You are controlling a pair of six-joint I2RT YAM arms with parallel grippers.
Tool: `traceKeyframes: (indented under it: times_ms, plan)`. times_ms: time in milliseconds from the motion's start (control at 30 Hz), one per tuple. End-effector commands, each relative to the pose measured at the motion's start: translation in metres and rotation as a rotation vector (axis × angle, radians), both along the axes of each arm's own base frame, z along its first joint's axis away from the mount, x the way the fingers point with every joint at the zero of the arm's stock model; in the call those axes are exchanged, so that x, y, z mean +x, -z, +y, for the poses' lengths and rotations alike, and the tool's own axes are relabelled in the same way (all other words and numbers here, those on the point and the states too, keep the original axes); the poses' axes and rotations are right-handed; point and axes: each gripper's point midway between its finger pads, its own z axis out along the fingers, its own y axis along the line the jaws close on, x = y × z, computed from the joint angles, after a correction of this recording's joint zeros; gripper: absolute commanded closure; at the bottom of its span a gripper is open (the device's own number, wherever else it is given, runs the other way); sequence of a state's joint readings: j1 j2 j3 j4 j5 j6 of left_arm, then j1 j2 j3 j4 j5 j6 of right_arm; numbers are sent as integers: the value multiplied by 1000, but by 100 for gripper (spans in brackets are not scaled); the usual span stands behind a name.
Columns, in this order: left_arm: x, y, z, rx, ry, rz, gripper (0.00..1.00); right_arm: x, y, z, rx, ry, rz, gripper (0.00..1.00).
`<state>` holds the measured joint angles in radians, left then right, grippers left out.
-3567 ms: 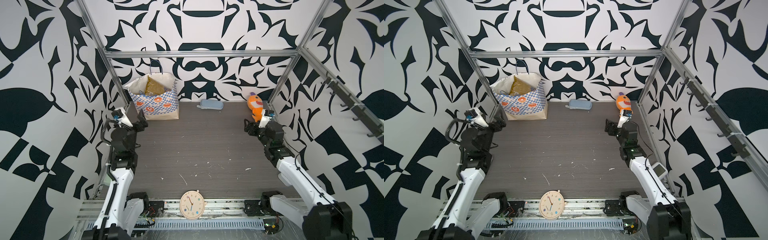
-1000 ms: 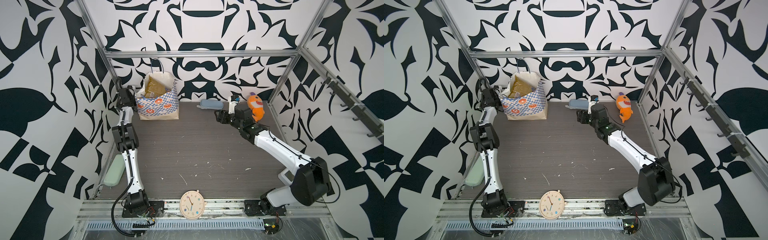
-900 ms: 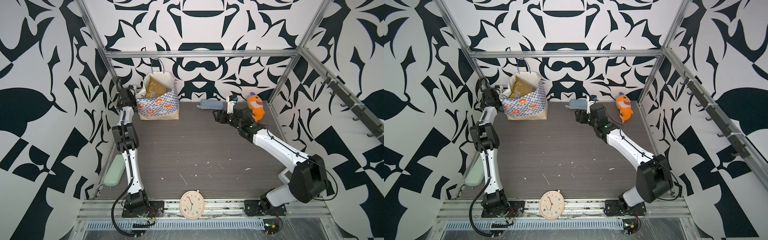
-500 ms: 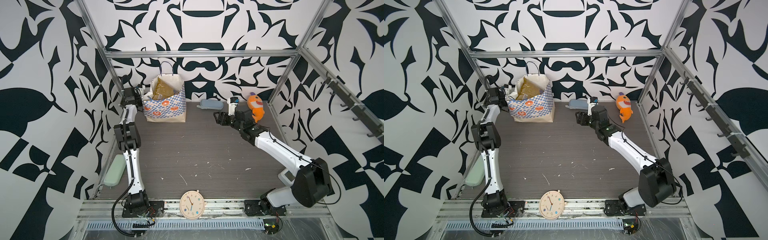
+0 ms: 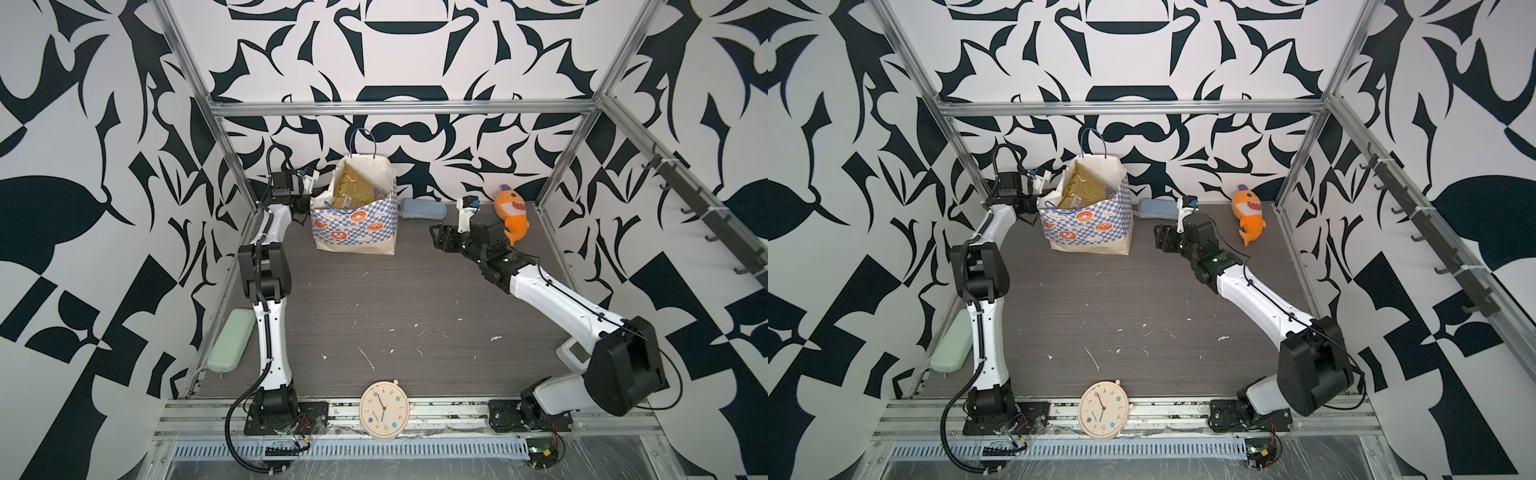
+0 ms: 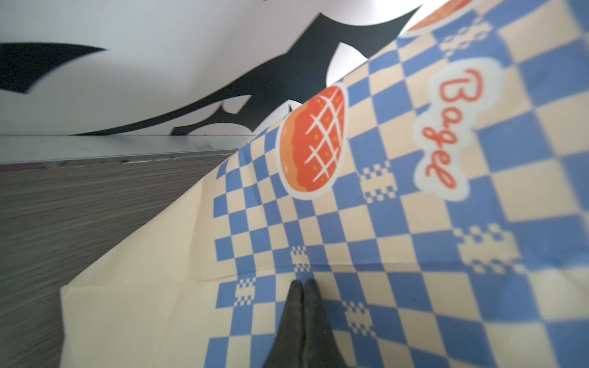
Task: Take the snacks out of the paper bag
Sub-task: Move the paper bag to the top-center of the table.
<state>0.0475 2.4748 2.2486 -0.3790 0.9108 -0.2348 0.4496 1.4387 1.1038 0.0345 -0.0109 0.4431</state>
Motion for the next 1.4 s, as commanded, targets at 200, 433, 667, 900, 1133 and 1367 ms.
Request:
traceKeyframes:
  times_ms: [200,433,667,900,1133,1367]
  plan:
    - [-27,-26,-48,-19,140,-47,100,15,1,-25,0,141,14,25]
    - [-47,-32,-83,-23,203,-55,100,28,8,-44,43,194,60,25]
    - [-73,-32,-102,-11,219,-49,100,32,14,-59,47,223,68,25]
    - [-105,-36,-123,-11,243,-44,100,44,22,-90,68,270,91,25]
    - [-112,-56,-106,-21,108,-91,100,69,39,-115,64,271,156,26]
    - [-89,-38,-24,125,-323,-10,100,92,69,-78,87,124,253,37]
